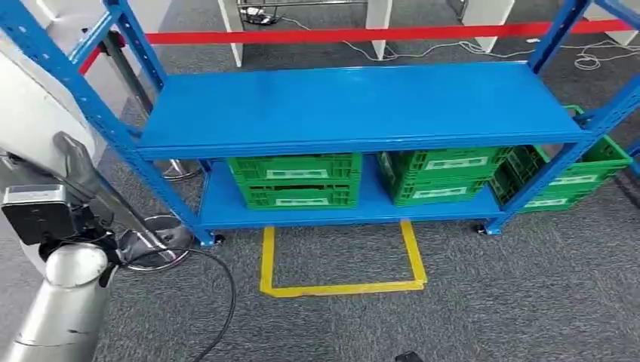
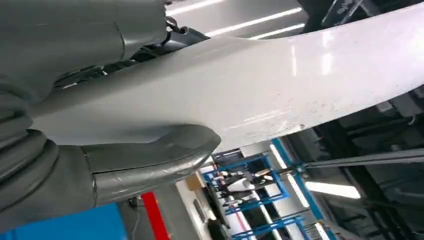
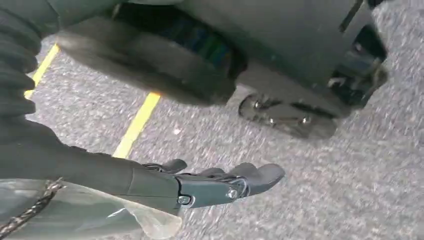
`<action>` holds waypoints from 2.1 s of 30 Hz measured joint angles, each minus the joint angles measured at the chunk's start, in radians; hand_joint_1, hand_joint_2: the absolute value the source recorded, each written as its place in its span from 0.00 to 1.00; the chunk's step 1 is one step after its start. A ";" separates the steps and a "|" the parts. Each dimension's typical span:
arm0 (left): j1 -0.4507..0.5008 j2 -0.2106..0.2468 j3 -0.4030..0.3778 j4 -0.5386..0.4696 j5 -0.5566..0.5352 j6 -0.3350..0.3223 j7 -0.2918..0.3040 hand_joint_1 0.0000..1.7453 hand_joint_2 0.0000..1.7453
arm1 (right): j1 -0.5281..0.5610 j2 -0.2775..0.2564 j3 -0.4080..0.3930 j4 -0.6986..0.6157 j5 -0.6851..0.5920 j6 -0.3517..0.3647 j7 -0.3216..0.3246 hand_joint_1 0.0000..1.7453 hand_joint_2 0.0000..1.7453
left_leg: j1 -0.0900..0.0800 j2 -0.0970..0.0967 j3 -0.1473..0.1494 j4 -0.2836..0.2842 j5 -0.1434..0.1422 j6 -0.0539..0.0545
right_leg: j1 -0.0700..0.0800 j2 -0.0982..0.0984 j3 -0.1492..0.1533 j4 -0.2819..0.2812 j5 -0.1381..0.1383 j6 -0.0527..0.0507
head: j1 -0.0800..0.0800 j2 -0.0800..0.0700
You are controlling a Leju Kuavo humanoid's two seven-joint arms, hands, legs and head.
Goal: Take the parts from the cabinet and place them on the table.
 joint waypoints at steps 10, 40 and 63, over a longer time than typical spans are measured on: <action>-0.006 0.006 0.003 0.006 0.017 -0.005 -0.003 1.00 1.00 | -0.009 0.000 0.000 0.000 0.005 0.000 0.001 0.00 1.00 | 0.006 0.004 -0.141 0.033 0.099 -0.010 | -0.011 0.003 0.122 0.064 -0.116 0.025 | 0.007 0.000; 0.006 0.035 0.016 0.015 0.145 -0.176 -0.016 1.00 1.00 | -0.007 -0.002 -0.004 0.002 -0.018 0.013 0.008 0.00 1.00 | 0.000 0.020 -0.061 0.024 0.034 0.000 | -0.006 -0.016 0.090 0.044 -0.094 0.018 | 0.010 0.000; 0.011 0.052 0.022 -0.008 0.147 -0.203 -0.028 1.00 1.00 | -0.002 -0.009 -0.016 0.002 -0.035 0.014 0.006 0.00 1.00 | 0.012 -0.013 -0.035 0.021 0.021 -0.004 | -0.002 0.026 -0.002 0.062 -0.087 0.006 | 0.013 0.000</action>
